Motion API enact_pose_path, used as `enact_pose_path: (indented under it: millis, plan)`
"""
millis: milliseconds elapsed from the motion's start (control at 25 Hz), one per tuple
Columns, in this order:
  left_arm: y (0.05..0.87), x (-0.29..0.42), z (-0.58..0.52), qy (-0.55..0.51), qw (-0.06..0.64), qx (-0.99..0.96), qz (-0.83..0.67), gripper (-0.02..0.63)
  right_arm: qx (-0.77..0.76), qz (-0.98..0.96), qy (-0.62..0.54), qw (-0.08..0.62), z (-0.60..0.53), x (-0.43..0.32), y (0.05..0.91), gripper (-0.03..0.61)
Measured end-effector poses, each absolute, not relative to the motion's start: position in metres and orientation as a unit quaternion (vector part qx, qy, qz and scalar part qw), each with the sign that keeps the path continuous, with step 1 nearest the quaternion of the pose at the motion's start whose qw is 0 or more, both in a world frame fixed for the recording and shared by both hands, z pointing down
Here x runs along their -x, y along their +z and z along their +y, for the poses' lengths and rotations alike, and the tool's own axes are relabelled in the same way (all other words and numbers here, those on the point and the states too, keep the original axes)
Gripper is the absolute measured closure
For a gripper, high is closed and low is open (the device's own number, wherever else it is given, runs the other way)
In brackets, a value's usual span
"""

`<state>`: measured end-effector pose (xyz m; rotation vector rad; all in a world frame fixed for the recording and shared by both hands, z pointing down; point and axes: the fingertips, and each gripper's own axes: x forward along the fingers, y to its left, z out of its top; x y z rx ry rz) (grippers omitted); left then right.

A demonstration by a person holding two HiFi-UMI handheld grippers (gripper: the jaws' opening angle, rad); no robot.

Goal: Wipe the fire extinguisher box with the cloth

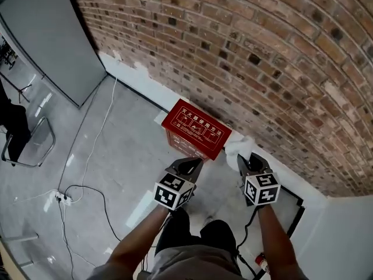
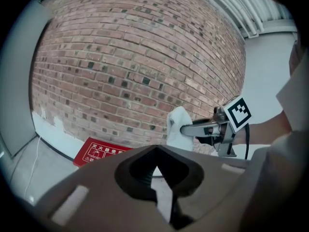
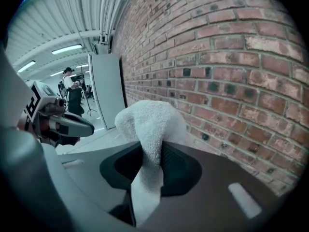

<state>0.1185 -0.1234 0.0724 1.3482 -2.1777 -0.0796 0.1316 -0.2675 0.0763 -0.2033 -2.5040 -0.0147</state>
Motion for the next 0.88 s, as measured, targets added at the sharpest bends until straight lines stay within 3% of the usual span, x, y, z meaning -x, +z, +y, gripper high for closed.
enact_pose_path:
  millis: [440,680,880]
  plan:
    - [0.181,-0.042,-0.187,-0.072,0.337,-0.456,-0.82,0.614,0.157,-0.881,-0.072,0.44,-0.333,-0.034,0.259,0.457]
    - [0.241,-0.015,-0.201,-0.068,0.378,-0.388,-0.838,0.614,0.243,-0.834,-0.127,0.478,-0.338,0.011,0.342,0.459]
    - [0.266,0.002,-0.189,-0.068,0.397,-0.348,-0.846,0.614,0.281,-0.805,-0.186,0.489,-0.319,0.036,0.358,0.459]
